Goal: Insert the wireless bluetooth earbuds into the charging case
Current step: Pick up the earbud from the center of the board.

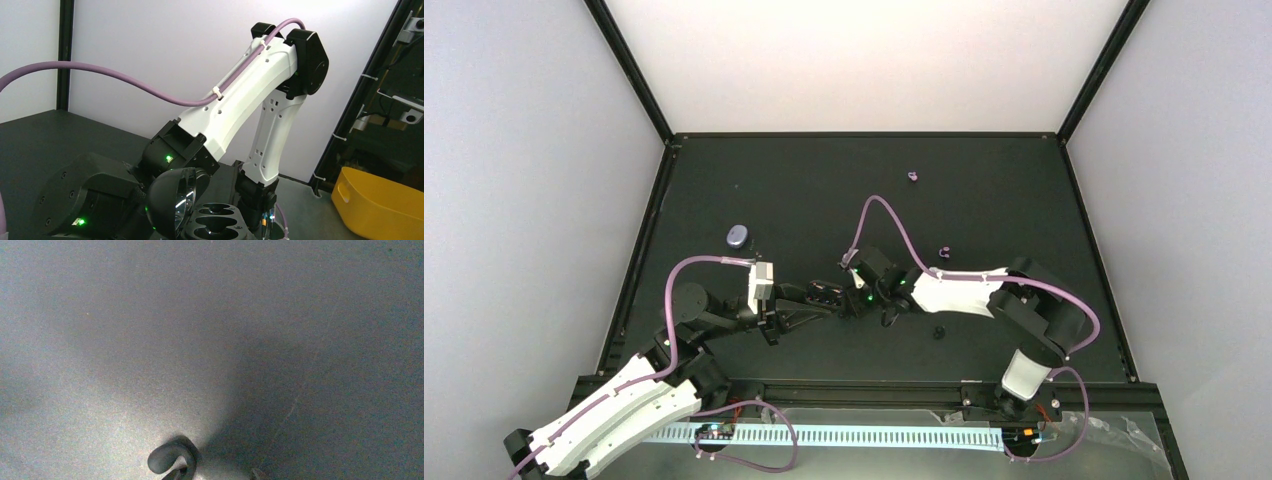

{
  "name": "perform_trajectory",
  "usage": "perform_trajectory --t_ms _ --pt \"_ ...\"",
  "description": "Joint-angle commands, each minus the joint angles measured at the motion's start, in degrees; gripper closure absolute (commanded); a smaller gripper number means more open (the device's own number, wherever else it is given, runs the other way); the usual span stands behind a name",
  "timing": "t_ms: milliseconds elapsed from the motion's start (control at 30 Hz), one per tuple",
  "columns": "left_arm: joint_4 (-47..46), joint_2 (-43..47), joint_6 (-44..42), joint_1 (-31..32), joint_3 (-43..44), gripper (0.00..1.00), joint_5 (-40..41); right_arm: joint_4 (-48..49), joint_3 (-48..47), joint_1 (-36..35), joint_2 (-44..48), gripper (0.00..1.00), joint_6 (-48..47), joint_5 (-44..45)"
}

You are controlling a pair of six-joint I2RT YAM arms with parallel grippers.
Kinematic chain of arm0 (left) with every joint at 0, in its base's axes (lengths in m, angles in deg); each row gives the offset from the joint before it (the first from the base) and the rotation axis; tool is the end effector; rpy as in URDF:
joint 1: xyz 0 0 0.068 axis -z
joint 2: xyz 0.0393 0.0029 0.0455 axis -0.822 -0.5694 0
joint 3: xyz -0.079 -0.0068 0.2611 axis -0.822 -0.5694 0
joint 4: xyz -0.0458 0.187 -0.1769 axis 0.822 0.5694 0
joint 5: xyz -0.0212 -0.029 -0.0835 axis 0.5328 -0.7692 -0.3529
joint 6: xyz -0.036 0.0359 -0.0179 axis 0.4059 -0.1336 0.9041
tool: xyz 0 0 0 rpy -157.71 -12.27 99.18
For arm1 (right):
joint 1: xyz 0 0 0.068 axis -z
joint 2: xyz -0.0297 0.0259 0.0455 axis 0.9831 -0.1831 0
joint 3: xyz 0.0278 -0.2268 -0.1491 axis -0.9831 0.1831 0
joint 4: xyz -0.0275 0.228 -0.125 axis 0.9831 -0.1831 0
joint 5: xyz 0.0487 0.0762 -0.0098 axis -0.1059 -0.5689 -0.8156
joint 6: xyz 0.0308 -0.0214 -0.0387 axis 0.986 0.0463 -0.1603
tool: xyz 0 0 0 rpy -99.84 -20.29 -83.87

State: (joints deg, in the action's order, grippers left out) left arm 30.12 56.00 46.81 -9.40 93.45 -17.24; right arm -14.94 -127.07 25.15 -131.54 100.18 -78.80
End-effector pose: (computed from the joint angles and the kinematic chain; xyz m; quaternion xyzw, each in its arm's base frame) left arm 0.0764 -0.1059 0.3035 0.3403 0.5661 -0.5522 0.5088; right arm 0.1872 0.2655 0.1443 -0.2622 0.9155 0.2222 0.2090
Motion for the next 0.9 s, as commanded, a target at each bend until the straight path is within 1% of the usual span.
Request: perform_trajectory --t_ms 0,500,867 --pt "0.0 0.8 -0.9 0.1 0.0 0.98 -0.1 0.1 -1.5 -0.4 -1.2 0.65 -0.4 0.1" --pt "-0.3 0.4 -0.8 0.1 0.0 0.98 -0.3 -1.2 -2.5 -1.3 -3.1 0.64 -1.2 0.6" --pt "-0.4 0.5 -0.8 0.1 0.0 0.98 -0.5 -2.3 -2.1 -4.4 -4.4 0.69 -1.6 2.1"
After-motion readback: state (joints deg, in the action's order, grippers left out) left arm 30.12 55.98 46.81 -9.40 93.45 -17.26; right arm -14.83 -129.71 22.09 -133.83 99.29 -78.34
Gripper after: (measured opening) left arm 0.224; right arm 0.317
